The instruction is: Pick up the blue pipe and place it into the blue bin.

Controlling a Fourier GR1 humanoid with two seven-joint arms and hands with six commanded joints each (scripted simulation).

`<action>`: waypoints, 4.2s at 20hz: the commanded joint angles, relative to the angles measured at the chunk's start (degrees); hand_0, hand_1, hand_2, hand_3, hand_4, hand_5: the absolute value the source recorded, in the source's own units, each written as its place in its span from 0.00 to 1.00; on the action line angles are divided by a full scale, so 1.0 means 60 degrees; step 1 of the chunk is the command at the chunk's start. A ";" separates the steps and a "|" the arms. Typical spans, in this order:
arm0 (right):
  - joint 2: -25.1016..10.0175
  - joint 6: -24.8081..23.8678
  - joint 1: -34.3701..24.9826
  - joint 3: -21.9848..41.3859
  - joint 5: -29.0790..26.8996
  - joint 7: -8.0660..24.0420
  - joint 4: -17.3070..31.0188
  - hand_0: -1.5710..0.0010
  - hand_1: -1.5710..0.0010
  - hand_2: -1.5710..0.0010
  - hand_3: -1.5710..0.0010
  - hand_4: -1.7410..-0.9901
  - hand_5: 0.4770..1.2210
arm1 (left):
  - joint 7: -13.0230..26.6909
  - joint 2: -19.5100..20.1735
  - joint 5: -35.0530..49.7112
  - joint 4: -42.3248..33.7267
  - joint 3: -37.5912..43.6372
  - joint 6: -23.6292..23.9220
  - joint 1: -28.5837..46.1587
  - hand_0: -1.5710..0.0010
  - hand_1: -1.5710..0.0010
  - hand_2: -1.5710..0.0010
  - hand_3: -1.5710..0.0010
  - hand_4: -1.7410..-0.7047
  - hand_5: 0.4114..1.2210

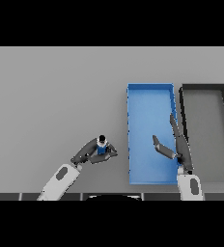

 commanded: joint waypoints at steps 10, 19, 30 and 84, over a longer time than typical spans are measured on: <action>-0.0094 -0.0031 -0.0157 -0.0043 0.0101 0.0040 0.0085 1.00 1.00 1.00 1.00 0.70 0.22 | -0.0165 -0.0490 -0.0074 -0.1235 0.0365 -0.0044 -0.0441 0.02 0.02 0.02 0.02 0.26 0.99; -0.0252 -0.0019 -0.0102 -0.0107 0.0203 -0.0215 0.0235 1.00 1.00 1.00 1.00 0.79 0.22 | 0.0968 -0.0794 -0.0335 -0.2328 0.0240 -0.0483 -0.0756 0.00 0.00 0.00 0.00 0.26 1.00; 0.0406 -0.0331 0.1819 0.0367 -0.0010 -0.0588 -0.2405 1.00 0.99 0.96 1.00 0.72 0.22 | 0.0871 -0.1005 -0.0653 -0.2245 0.0572 -0.1013 -0.0572 0.00 0.00 0.00 0.00 0.26 1.00; 0.0415 0.2835 -0.6156 0.3651 -0.3185 0.5367 -0.1549 0.01 0.01 0.00 0.01 0.01 0.98 | 0.1012 -0.1372 -0.1426 -0.2336 0.1393 -0.2506 -0.0654 0.52 0.56 0.58 0.62 0.44 1.00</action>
